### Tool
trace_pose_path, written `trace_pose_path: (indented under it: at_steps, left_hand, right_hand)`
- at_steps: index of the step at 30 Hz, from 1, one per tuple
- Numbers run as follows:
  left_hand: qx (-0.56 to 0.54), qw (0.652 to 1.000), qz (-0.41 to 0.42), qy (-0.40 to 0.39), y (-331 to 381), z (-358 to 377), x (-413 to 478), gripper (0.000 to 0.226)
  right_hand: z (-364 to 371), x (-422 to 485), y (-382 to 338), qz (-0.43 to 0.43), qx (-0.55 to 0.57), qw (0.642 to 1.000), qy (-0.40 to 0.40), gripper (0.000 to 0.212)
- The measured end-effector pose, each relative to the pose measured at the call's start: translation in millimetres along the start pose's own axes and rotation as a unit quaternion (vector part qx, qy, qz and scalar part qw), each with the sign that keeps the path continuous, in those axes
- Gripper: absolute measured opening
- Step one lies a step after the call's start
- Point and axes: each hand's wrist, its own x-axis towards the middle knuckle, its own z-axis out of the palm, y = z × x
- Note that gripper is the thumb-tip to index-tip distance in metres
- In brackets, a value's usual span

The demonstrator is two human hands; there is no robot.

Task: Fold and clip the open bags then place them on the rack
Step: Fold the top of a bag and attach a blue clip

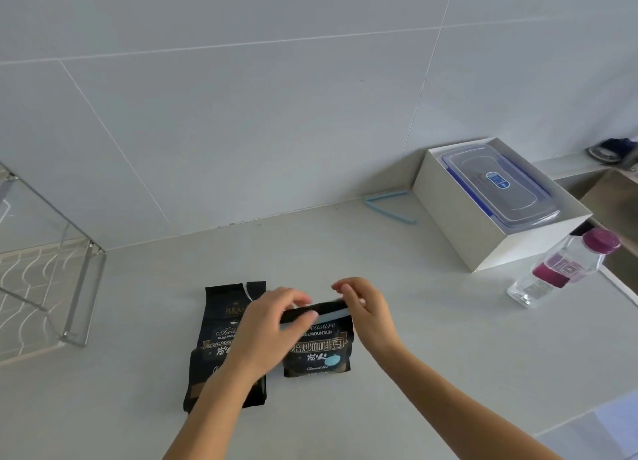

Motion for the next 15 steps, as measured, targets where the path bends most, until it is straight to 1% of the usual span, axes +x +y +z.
trace_pose_path:
  at_steps: [1,2,4,5,7,9,12,15]
  left_hand:
    - [0.065,0.997,0.035,-0.002,8.2,4.8,4.1,0.027]
    - [0.095,0.994,0.049,0.006,16.4,10.5,5.8,0.024]
    - [0.107,0.993,0.036,0.033,26.8,24.4,5.2,0.020]
    - [0.110,0.992,0.026,0.048,27.7,32.2,4.1,0.021]
    - [0.136,0.989,0.018,0.059,27.6,43.8,1.9,0.026]
    - [0.149,0.987,0.026,0.059,27.0,48.6,3.2,0.026]
    - [0.136,0.988,0.033,0.061,27.9,49.8,5.7,0.021]
    - [0.101,0.991,0.032,0.086,26.6,50.5,4.3,0.018]
  right_hand:
    - [0.4,-1.0,4.2,0.034,0.029,0.999,0.012,0.024]
    - [1.2,-2.9,6.6,0.062,0.055,0.996,0.018,0.026]
    - [4.7,-8.1,9.6,0.109,0.105,0.988,0.013,0.032]
    - [6.6,-11.7,10.5,0.124,0.130,0.984,0.003,0.034]
    - [9.0,-16.9,11.3,0.124,0.160,0.979,-0.014,0.037]
    - [8.7,-17.4,11.8,0.112,0.169,0.979,-0.019,0.038]
    - [7.4,-14.3,14.2,0.107,0.167,0.980,-0.023,0.038]
    - [9.2,-13.9,18.9,0.103,0.170,0.980,-0.028,0.038]
